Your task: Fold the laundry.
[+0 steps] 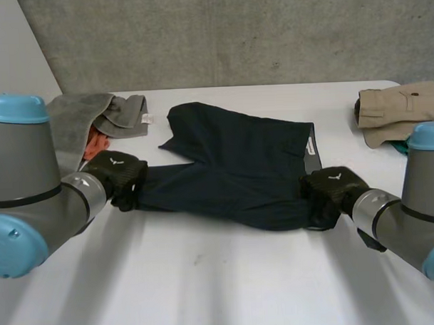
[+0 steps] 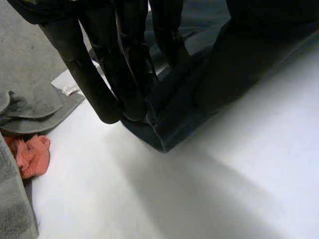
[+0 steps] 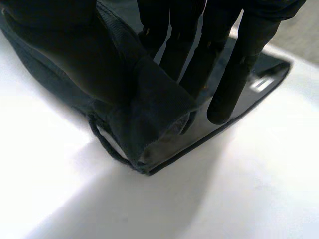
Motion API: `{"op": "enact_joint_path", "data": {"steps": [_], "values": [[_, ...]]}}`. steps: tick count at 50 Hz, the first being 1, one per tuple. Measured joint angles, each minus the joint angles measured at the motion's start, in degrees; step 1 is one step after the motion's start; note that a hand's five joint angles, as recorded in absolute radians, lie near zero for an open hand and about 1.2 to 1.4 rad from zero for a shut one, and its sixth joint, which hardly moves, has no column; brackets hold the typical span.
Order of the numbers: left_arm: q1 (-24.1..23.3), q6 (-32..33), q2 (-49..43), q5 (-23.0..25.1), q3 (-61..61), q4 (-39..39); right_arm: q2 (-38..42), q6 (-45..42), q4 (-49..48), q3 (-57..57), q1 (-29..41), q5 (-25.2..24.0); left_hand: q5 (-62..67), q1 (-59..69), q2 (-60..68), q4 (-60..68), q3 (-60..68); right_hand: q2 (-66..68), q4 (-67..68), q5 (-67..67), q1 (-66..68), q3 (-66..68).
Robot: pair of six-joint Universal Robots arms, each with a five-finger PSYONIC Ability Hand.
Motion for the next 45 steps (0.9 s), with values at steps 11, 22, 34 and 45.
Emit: {"op": "enact_joint_path", "data": {"steps": [11, 22, 34, 45], "values": [[-4.19, 9.45, 13.06, 0.19, -10.35, -20.15, -16.85, -33.90, 23.67, 10.40, -4.71, -0.87, 0.00, 0.00, 0.00, 0.01, 0.31, 0.00, 0.08, 0.16, 0.00, 0.22], [-8.71, 12.47, 18.48, 2.84, -9.39, -26.62, -20.61, -38.46, 28.41, 10.82, -6.69, -4.40, 0.81, 0.00, 0.39, 0.02, 0.32, 0.00, 0.19, 0.62, 2.00, 0.44], [-5.52, 9.95, 0.07, -5.29, 12.43, -4.07, -8.99, -20.99, 11.35, -3.96, -4.87, -5.07, 0.81, 1.16, 0.42, 0.21, 0.44, 0.00, 0.20, 0.93, 2.08, 0.44], [-4.93, 10.02, -23.70, -7.95, 40.20, 1.75, 7.03, -11.68, -3.84, -18.68, -1.40, 5.63, 0.81, 1.16, 0.42, 0.22, 0.45, 0.00, 0.22, 0.93, 2.08, 0.44]]}}
